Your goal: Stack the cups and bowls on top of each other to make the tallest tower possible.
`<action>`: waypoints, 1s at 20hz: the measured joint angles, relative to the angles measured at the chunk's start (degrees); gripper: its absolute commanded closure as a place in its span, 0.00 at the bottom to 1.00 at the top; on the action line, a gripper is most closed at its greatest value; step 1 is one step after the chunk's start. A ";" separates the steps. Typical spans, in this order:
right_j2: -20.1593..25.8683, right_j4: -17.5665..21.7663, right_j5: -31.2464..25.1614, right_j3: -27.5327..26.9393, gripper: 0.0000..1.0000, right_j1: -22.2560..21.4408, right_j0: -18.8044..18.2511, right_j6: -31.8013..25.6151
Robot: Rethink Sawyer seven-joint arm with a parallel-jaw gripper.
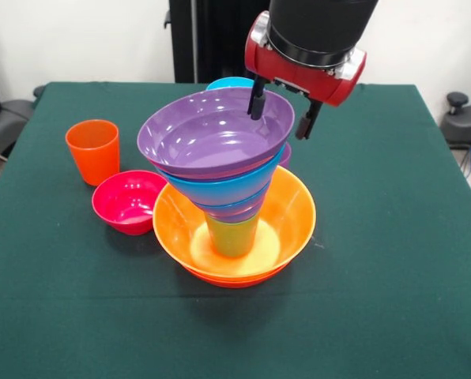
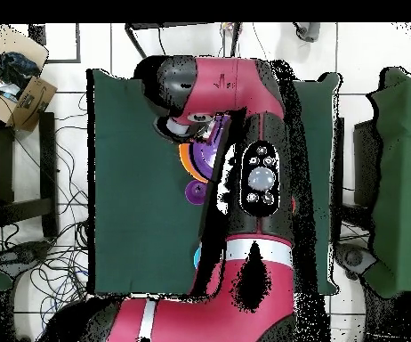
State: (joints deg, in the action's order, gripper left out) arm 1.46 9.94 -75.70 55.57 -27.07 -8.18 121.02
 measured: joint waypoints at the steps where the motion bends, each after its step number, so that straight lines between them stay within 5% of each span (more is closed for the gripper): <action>1: 0.01 0.00 -0.08 0.00 0.00 0.00 0.01 0.00; 20: 0.37 0.10 -4.52 -2.30 0.00 0.26 0.77 0.00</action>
State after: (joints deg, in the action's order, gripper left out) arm 1.83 10.03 -80.22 53.27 -26.82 -7.41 121.02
